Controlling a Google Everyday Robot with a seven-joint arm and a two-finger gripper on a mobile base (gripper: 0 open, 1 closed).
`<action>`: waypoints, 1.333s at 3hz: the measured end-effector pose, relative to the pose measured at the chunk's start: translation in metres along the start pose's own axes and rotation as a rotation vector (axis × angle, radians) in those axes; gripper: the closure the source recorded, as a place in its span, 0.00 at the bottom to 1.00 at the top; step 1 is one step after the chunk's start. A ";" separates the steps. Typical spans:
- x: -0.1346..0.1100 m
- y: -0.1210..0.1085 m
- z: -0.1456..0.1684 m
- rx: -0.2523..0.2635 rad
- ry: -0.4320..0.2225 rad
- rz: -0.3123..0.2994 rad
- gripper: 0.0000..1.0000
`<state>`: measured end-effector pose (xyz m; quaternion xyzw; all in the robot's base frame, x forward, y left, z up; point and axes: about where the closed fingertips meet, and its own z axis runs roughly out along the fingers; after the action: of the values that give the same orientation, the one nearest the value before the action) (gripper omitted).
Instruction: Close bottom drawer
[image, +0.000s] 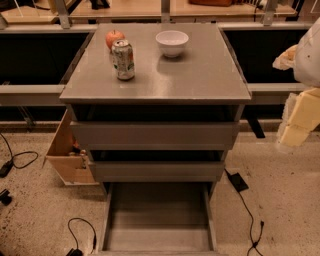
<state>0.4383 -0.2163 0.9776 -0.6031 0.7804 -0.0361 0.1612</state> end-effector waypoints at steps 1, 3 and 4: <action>0.000 0.000 0.000 0.008 -0.003 0.001 0.00; 0.036 0.035 0.070 0.028 0.010 0.072 0.00; 0.084 0.075 0.156 -0.003 0.056 0.149 0.00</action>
Offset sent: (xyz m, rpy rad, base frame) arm -0.0211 -0.0171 -0.1059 0.0036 0.0126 -0.0906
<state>0.3959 -0.2543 0.7942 -0.5423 0.8274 -0.0400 0.1407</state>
